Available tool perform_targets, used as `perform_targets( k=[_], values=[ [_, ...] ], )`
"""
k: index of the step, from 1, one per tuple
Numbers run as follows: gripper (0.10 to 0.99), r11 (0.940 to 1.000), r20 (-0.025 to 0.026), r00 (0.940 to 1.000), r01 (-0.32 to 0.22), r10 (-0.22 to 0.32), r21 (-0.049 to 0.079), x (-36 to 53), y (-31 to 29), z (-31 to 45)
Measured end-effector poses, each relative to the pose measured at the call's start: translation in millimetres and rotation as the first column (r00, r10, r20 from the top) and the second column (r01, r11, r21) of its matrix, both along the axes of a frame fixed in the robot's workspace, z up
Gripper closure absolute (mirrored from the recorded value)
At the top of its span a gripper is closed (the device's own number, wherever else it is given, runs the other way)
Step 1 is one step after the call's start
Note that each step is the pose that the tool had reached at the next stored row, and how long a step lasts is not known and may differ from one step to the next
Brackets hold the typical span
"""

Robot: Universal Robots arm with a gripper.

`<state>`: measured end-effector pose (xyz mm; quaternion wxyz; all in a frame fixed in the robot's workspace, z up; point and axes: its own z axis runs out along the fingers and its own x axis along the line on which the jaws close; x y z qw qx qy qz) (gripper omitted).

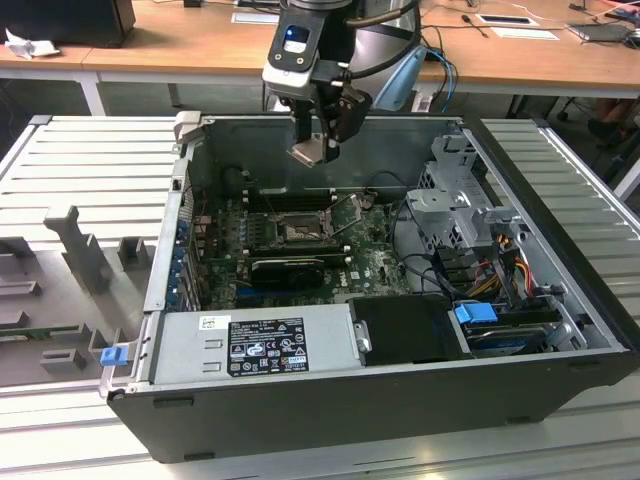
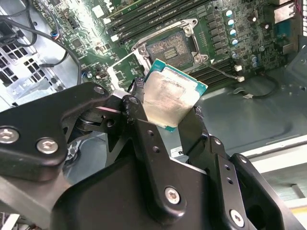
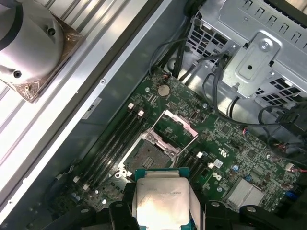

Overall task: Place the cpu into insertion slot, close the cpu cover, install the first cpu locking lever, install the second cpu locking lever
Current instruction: 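Place the cpu into insertion slot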

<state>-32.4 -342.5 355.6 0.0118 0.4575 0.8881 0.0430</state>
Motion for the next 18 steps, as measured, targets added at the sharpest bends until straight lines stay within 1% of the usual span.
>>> perform_targets(
  k=[2,7,10,15,18],
  values=[
    [0.557,0.9997,0.0000,0.9997,0.026,-0.026,0.000,0.0,0.0,-0.2],
    [0.557,0.9979,0.0000,0.9979,0.065,-0.065,0.000,0.0,0.0,-0.4],
    [0.557,0.9973,0.0000,0.9973,0.074,-0.074,0.000,0.0,0.0,-0.9],
    [0.557,0.9972,0.0000,0.9972,0.075,-0.075,0.000,0.0,0.0,-4.3],
    [0.557,0.9972,-0.0001,0.9972,0.075,-0.075,0.000,0.0,0.0,-4.7]
  ],
)
